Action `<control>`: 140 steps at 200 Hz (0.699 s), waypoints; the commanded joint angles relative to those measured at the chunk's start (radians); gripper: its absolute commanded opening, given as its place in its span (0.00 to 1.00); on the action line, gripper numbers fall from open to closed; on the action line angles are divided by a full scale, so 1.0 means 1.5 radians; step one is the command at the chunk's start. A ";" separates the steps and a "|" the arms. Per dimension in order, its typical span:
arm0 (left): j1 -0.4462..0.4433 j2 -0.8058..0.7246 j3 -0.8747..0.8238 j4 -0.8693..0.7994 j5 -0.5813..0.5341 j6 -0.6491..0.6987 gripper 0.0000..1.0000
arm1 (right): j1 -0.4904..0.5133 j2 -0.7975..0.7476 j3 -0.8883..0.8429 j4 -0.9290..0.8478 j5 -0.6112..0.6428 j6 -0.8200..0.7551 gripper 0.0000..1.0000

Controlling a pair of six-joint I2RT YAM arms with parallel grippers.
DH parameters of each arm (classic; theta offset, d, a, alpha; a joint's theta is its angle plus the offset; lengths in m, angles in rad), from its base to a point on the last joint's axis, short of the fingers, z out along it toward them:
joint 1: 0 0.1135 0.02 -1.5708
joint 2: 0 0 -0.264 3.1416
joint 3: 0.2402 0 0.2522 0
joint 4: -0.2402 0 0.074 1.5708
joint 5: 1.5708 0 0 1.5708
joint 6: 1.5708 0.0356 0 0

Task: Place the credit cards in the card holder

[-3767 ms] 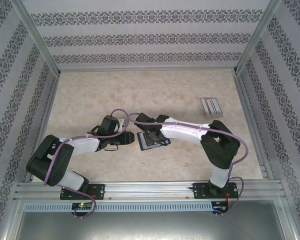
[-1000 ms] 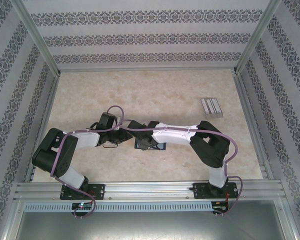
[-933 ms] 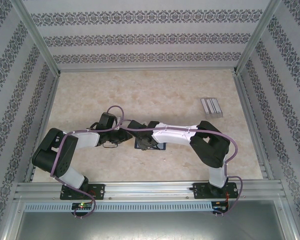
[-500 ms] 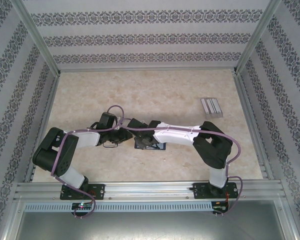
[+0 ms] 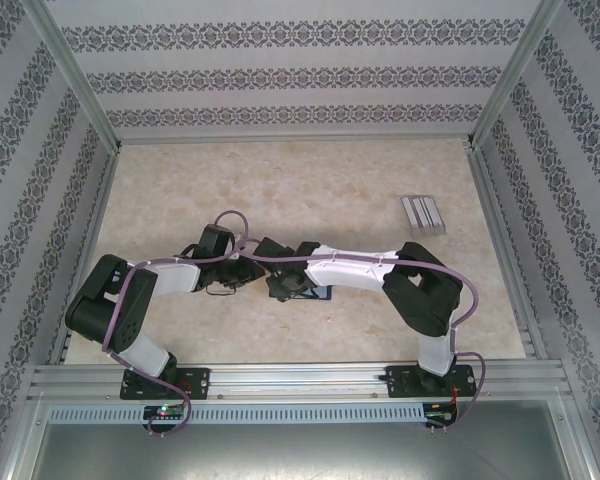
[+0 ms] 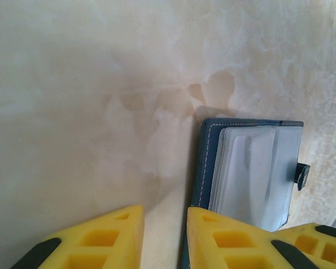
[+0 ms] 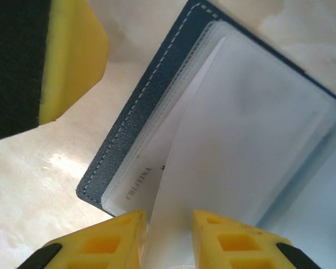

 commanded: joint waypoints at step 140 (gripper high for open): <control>-0.057 0.047 0.125 -0.095 -0.039 0.188 0.46 | -0.261 -0.379 -0.275 0.145 -0.111 -0.044 0.47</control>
